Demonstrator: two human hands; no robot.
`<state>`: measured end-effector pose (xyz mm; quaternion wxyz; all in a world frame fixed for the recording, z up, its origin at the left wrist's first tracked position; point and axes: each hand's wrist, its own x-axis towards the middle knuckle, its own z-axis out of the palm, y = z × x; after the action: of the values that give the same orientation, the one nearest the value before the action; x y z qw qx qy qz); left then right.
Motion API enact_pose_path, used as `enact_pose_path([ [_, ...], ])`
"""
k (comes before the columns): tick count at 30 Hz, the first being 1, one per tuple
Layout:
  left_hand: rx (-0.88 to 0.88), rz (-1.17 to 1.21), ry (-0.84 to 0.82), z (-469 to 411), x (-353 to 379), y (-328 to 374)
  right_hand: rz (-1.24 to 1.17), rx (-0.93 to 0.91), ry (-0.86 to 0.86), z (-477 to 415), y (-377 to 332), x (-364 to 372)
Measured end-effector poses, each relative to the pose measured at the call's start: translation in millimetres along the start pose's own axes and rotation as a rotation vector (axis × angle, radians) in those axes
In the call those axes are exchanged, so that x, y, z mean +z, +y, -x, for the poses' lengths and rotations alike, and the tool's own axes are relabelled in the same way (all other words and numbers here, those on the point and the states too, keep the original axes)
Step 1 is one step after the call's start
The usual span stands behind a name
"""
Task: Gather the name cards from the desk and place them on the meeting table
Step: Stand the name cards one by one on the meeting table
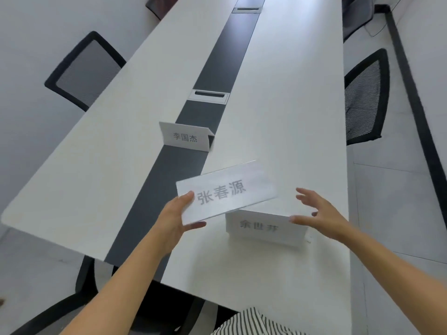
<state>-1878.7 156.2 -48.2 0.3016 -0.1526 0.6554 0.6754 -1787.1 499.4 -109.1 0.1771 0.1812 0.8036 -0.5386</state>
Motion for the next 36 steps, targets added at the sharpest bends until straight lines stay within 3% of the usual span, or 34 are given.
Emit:
enact_pose_path([
  [3,-0.05,0.133,0.144,22.4,-23.2,-23.3,0.103,0.051,-0.058,-0.6,30.5,18.2],
  [9,-0.087,0.355,0.274,65.8,-42.8,-68.1,0.103,0.012,0.015,-2.7,39.9,23.1],
  [21,0.111,0.604,0.37,142.3,-51.0,-87.7,-0.05,-0.307,0.097,32.1,-77.5,19.8],
  [36,0.335,0.876,0.952,369.6,-181.4,-205.9,-0.151,-0.276,-0.378,110.7,-157.3,276.9],
])
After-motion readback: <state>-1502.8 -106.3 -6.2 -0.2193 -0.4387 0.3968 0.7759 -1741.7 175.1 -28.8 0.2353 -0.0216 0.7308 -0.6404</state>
